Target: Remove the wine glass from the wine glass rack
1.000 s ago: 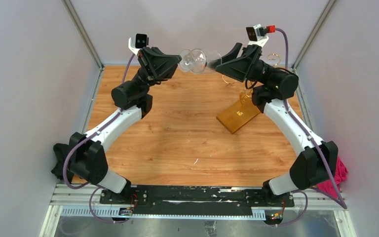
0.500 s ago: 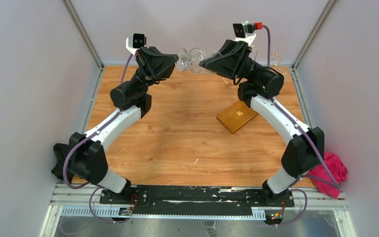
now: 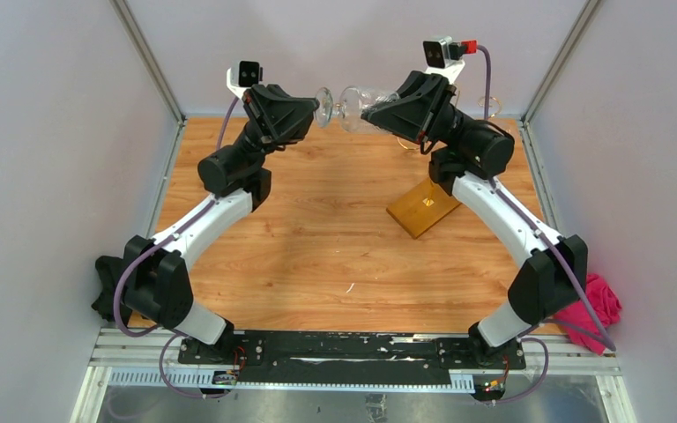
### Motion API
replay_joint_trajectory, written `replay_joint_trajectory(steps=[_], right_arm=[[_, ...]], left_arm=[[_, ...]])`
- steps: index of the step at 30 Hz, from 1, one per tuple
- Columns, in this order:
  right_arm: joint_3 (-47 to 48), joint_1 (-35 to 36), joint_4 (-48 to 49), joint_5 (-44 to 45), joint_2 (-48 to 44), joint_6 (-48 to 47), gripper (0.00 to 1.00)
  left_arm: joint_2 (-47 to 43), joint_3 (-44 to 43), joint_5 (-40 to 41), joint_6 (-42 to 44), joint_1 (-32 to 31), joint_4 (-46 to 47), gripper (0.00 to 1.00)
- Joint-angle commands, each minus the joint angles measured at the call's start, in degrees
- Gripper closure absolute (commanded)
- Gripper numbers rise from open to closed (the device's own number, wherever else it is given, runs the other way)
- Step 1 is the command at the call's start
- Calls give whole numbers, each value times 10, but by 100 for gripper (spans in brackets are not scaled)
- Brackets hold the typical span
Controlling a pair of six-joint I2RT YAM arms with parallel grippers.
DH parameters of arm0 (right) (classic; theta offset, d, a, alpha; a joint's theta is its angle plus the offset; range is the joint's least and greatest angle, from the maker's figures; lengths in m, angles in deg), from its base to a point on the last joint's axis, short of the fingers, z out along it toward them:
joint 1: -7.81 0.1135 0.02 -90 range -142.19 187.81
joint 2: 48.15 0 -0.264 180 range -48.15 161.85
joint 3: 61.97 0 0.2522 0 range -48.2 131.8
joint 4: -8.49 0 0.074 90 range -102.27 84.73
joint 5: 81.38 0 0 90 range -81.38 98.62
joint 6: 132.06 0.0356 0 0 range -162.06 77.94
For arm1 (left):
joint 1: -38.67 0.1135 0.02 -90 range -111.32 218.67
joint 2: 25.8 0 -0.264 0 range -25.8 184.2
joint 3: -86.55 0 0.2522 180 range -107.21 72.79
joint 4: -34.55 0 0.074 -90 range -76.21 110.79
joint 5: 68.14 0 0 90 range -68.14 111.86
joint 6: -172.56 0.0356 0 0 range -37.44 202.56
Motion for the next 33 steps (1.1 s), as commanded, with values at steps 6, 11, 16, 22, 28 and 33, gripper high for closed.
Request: replay_joint_trajectory(steps=[6, 11, 16, 22, 28, 33], right_arm=[[14, 11, -117, -13, -118, -128, 100], [23, 11, -261, -30, -188, -248, 100], [52, 12, -477, -31, -224, -398, 100], [129, 22, -772, -9, -161, -561, 100], [296, 104, -1020, 80, -13, -723, 100], [478, 166, -1187, 157, 138, -817, 100]], left_arm=[[1, 9, -37, 48, 2, -5, 80], [-53, 27, -66, 207, 8, -213, 72], [-136, -23, 3, 497, 11, -648, 78], [-215, -186, 289, 784, 10, -1129, 100], [-277, -248, 512, 873, 10, -1283, 100], [-311, -259, 564, 899, 10, -1319, 100]])
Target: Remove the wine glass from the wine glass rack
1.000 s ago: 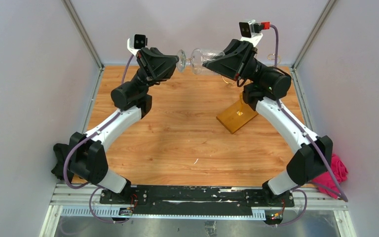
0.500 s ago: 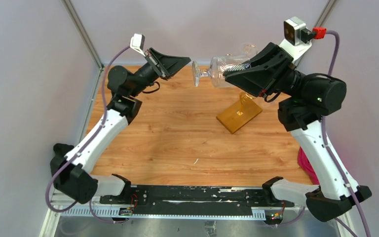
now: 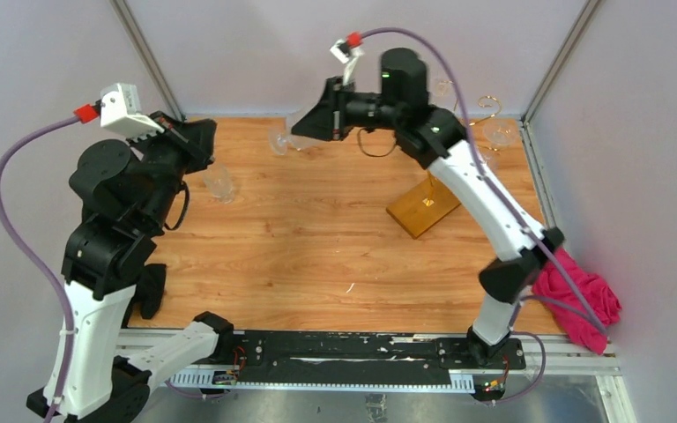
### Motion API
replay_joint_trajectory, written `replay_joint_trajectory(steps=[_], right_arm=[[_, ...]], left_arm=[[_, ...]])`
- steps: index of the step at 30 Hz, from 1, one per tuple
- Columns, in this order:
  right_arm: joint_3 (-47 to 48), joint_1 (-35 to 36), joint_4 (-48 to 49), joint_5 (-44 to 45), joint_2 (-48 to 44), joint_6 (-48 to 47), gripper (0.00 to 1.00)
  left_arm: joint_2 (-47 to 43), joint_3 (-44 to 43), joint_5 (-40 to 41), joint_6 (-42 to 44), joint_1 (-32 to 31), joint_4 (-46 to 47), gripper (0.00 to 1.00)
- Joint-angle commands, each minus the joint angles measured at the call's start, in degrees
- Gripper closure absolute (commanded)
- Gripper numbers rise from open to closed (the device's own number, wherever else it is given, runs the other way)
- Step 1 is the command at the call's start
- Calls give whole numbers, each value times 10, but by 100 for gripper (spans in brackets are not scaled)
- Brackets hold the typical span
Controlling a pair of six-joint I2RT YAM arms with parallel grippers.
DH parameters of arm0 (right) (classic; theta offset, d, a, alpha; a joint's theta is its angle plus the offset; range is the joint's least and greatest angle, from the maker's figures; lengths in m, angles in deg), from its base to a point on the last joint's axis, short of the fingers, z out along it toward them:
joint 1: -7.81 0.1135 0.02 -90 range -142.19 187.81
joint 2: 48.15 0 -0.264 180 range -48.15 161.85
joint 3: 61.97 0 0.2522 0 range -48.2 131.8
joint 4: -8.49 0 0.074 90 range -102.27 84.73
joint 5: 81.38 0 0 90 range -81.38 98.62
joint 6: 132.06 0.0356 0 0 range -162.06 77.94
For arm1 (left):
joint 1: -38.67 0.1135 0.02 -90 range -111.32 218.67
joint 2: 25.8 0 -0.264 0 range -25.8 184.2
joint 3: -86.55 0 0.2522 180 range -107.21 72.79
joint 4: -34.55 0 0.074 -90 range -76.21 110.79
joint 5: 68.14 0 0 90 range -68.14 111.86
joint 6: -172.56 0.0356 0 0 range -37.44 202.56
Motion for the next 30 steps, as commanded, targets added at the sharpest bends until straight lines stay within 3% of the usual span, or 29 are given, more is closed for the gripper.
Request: replay_joint_trajectory(steps=[1, 6, 18, 25, 30], right_arm=[[170, 60, -223, 85, 113, -130, 100], [273, 100, -312, 170, 238, -177, 100], [252, 141, -366, 405, 343, -280, 100], [248, 144, -372, 487, 408, -306, 100], [256, 132, -368, 488, 442, -311, 100]], left_arm=[[-8, -10, 106, 69, 1, -106, 100], [-17, -5, 127, 87, 1, -116, 100], [-26, 41, 127, 104, 1, -89, 100], [-34, 75, 120, 101, 1, -61, 100], [-34, 95, 107, 100, 1, -44, 100]])
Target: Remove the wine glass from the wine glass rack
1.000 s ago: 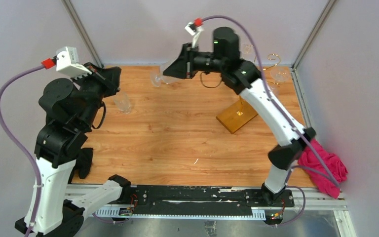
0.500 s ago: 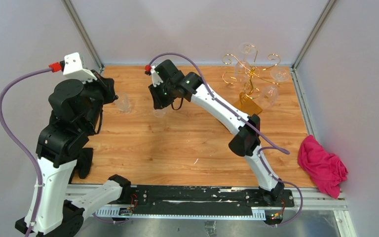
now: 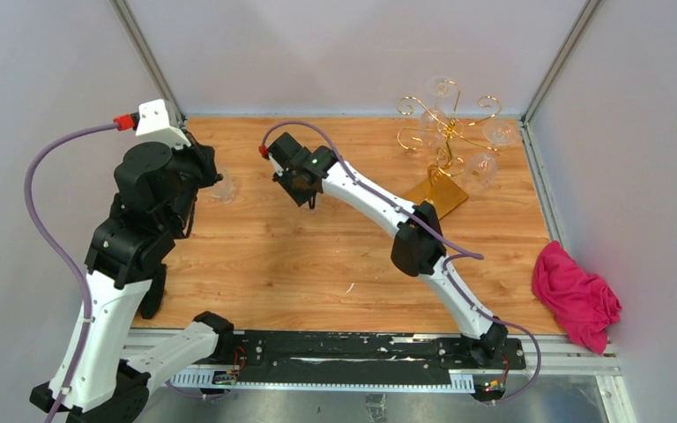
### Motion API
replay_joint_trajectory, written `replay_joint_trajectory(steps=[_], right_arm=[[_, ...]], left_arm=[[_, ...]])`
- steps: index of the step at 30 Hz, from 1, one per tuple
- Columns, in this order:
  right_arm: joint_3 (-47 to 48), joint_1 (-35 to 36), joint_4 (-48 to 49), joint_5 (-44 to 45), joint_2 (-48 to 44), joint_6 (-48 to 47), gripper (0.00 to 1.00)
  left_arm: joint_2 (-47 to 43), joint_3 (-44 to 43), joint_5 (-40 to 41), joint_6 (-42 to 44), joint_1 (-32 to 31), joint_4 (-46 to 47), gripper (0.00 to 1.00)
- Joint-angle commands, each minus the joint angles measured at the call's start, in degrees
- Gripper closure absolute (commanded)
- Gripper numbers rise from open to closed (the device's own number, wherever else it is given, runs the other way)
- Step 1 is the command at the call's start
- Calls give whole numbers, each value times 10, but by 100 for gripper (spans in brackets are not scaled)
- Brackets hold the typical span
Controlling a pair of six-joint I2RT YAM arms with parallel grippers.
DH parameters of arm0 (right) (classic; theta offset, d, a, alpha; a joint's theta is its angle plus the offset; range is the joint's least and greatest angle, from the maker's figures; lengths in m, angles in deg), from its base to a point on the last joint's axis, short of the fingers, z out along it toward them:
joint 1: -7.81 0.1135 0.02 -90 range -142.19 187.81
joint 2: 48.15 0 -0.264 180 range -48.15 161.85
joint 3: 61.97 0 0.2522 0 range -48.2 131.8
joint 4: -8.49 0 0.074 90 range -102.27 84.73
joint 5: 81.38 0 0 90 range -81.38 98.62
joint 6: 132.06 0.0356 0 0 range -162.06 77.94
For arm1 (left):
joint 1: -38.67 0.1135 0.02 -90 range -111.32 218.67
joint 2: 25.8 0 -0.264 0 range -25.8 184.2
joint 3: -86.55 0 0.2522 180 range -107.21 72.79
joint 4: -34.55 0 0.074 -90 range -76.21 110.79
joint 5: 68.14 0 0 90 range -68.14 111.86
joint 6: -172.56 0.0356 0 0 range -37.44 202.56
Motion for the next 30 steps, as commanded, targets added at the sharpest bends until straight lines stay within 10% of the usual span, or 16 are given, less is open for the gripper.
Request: replay_joint_trajectory(steps=[1, 25, 30], right_arm=[[11, -5, -2, 31, 22, -22, 100], [-16, -69, 39, -27, 31, 4, 99], [-20, -68, 37, -30, 22, 2, 61]], left_arm=[[-7, 18, -5, 5, 2, 33, 100], [-9, 47, 3, 8, 2, 55, 100], [-5, 46, -3, 6, 2, 56, 100]])
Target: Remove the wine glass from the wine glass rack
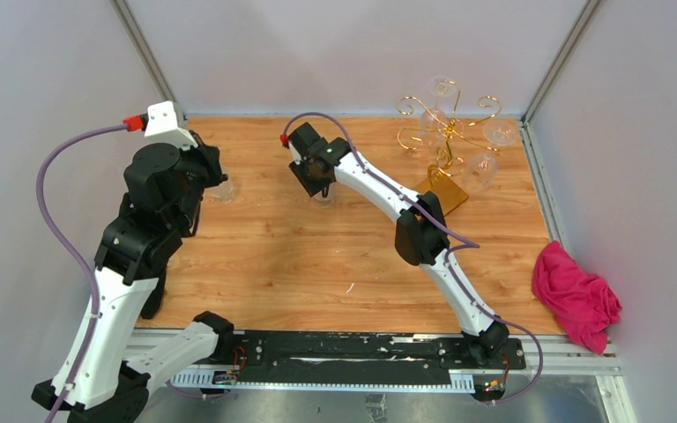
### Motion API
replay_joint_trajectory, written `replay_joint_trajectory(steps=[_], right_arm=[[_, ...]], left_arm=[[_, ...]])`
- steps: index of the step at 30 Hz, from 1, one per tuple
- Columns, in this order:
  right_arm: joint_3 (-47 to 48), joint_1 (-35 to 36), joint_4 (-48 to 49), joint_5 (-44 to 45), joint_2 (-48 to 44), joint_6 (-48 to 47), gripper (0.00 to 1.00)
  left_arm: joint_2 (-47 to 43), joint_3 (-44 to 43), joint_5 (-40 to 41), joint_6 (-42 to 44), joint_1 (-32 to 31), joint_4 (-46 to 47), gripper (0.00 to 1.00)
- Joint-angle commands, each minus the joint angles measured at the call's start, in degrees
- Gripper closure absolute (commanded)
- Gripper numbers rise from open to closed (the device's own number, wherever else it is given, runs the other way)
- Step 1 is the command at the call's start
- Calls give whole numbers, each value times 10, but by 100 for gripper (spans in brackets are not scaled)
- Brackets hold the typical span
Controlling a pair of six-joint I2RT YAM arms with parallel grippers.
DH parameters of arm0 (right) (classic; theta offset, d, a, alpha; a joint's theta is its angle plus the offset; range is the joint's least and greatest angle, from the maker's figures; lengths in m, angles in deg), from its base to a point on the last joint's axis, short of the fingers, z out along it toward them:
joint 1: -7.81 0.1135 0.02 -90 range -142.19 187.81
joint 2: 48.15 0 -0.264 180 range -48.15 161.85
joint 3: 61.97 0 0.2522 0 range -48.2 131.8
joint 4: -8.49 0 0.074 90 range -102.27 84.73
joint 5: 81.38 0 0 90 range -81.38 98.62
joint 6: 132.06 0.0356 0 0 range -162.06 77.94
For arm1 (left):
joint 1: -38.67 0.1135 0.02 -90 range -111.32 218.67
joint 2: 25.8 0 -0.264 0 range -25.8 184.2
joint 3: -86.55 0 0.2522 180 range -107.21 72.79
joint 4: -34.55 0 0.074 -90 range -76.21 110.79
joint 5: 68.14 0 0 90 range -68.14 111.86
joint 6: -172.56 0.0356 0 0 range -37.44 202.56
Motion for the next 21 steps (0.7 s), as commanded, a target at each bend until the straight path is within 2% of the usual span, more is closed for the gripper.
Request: replay_joint_trajectory(steps=[1, 9, 15, 21], right_arm=[[-3, -1, 0, -4, -24, -2, 59], [-4, 2, 1, 14, -61, -1, 40], [-20, 22, -1, 60, -121, -14, 39], [-62, 44, 6, 90, -239, -15, 39]], left_arm=[[1, 3, 0, 0, 2, 15, 100], [0, -1, 0, -1, 2, 16, 100], [-2, -1, -4, -6, 2, 16, 100], [-1, 5, -18, -11, 2, 26, 92]])
